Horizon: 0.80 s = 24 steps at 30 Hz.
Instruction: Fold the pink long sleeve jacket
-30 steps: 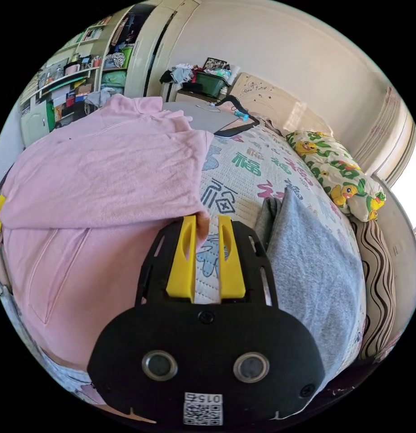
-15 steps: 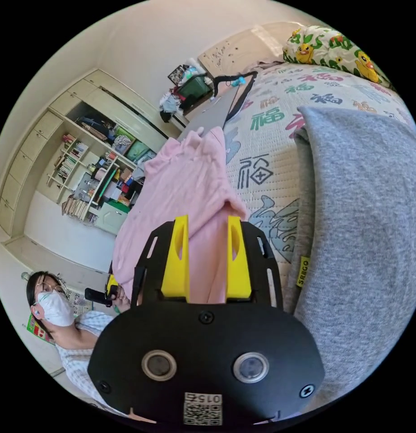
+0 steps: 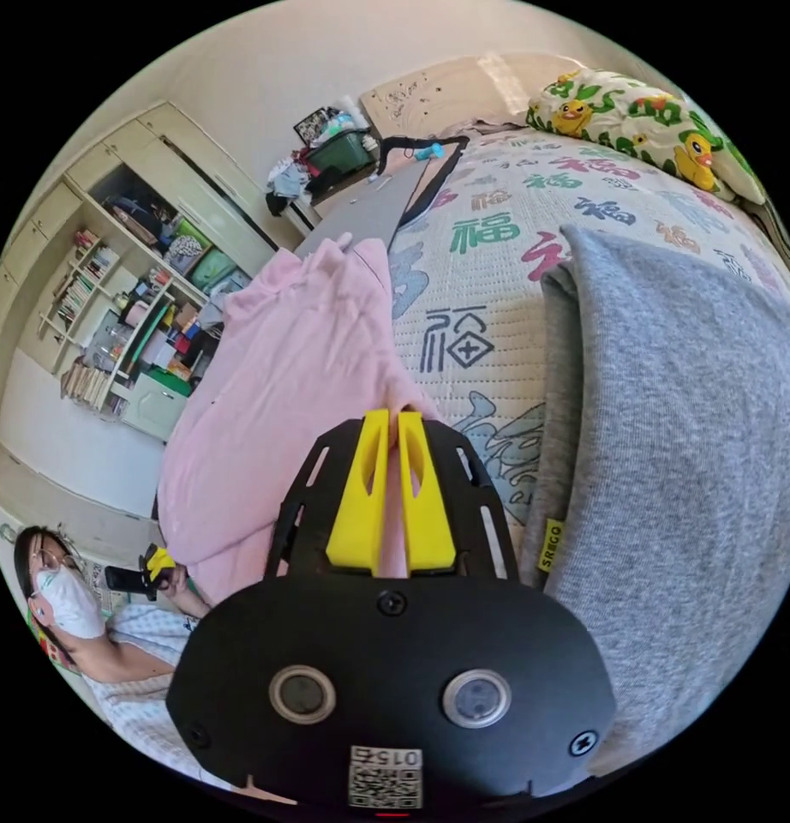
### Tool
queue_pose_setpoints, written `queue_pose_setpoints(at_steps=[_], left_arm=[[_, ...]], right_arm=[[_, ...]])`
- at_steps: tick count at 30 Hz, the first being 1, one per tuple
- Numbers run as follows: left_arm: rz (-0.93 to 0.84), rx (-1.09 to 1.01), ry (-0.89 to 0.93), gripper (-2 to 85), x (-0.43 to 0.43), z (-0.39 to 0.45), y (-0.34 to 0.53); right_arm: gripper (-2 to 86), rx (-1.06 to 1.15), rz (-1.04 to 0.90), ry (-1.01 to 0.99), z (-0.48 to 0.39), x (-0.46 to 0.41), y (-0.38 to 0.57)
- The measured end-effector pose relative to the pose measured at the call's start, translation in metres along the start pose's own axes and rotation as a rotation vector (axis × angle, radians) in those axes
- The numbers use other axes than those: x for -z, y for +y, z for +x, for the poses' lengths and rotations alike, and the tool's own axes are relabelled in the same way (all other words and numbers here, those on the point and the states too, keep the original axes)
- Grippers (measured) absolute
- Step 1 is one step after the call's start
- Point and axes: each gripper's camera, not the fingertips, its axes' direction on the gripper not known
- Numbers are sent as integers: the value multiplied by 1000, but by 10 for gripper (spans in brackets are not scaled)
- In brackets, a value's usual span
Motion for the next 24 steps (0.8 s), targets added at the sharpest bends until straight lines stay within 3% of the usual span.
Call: queue_pose_setpoints(at_steps=[5, 9, 13, 18, 24], left_arm=[[117, 64, 82, 18, 20, -19, 20], [395, 341, 144, 52, 55, -68, 61], [256, 487, -161, 97, 34, -71, 63], [119, 522, 19, 122, -20, -83, 76], [159, 519, -23, 18, -34, -75, 109]], right_arm=[[45, -8, 33, -111, -9, 15, 10], [58, 106, 166, -43, -58, 56, 20], [76, 225, 197, 113, -124, 51, 4], [96, 232, 138, 67, -187, -28, -65], [119, 154, 62, 269, -226, -140, -154]])
